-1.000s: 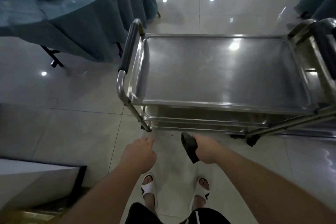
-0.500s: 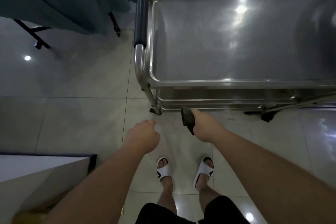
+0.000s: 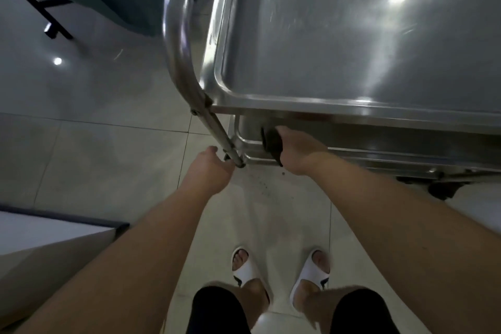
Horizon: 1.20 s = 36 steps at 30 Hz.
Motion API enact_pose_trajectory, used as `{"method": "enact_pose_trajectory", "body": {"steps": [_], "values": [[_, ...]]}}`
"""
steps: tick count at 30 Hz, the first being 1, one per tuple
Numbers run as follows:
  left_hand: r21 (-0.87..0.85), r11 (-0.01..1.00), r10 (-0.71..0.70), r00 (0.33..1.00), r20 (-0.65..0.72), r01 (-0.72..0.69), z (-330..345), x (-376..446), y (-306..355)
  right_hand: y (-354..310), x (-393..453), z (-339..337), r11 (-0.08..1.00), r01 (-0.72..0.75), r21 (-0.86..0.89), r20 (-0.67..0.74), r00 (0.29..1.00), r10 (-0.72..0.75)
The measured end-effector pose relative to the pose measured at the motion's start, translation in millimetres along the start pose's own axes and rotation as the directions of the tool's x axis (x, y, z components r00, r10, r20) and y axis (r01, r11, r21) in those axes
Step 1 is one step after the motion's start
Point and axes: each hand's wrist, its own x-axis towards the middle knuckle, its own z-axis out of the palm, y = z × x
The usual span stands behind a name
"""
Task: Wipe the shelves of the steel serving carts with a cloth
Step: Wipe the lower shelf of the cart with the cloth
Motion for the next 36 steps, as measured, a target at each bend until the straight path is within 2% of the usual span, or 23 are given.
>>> {"method": "enact_pose_trajectory", "body": {"steps": [2, 5, 7, 10, 13, 17, 19, 22, 27, 29, 31, 34, 36], "values": [[-0.11, 0.994, -0.013, 0.996, -0.088, 0.003, 12.4, 26.3, -2.8, 4.7, 27.0, 5.3, 0.997, 0.035, -0.074, -0.077, 0.996, -0.04], [-0.366, 0.919, 0.037, 0.954, -0.297, -0.15, 34.0, 53.3, -2.0, 0.9, 69.6, 13.2, 0.986, -0.003, -0.165, -0.219, 0.975, -0.033], [-0.429, 0.866, 0.057, 0.901, -0.429, -0.259, 47.7, 65.2, -0.8, -4.2, 93.8, 22.0, 0.973, -0.006, -0.231, -0.326, 0.943, -0.071], [-0.504, 0.762, 0.086, 0.835, -0.544, -0.407, 65.0, 90.2, -4.0, -8.7, 127.7, 44.4, 0.953, 0.094, -0.288, -0.423, 0.88, -0.215], [-0.59, 0.639, 0.07, 0.801, -0.595, -0.494, 76.6, 112.9, -8.6, -10.1, 159.4, 72.6, 0.959, 0.217, -0.182, -0.355, 0.895, -0.27], [-0.614, 0.538, 0.04, 0.746, -0.665, -0.577, 89.6, 132.2, -8.5, -5.3, 192.8, 97.0, 0.929, 0.312, -0.199, -0.234, 0.905, -0.354], [-0.617, 0.498, 0.0, 0.712, -0.702, -0.609, 95.5, 138.5, -6.8, -2.6, 203.2, 106.9, 0.931, 0.327, -0.165, -0.269, 0.893, -0.361], [-0.616, 0.458, -0.043, 0.677, -0.735, -0.641, 98.3, 143.8, -4.1, -2.5, 204.4, 128.3, 0.916, 0.3, -0.266, -0.378, 0.842, -0.385], [-0.602, 0.446, -0.045, 0.656, -0.754, -0.662, 96.8, 147.5, -4.1, 32.2, 164.1, 144.8, 0.859, 0.355, -0.37, -0.354, 0.801, -0.483], [-0.582, 0.452, -0.016, 0.646, -0.763, -0.676, 97.1, 147.7, -5.5, 70.2, 148.0, 136.9, 0.882, 0.259, -0.394, -0.383, 0.826, -0.414], [-0.566, 0.443, 0.022, 0.64, -0.768, -0.695, 96.8, 148.5, -7.2, 121.3, 137.3, 119.3, 0.933, 0.1, -0.346, -0.457, 0.85, -0.26], [-0.555, 0.402, 0.073, 0.63, -0.773, -0.728, 97.2, 151.2, -8.5, 192.6, 131.1, 83.8, 0.975, -0.17, -0.142, -0.581, 0.812, 0.057], [-0.543, 0.395, 0.069, 0.613, -0.787, -0.742, 97.5, 153.2, -8.4, 200.9, 141.8, 66.5, 0.961, -0.277, 0.002, -0.587, 0.778, 0.225]]}}
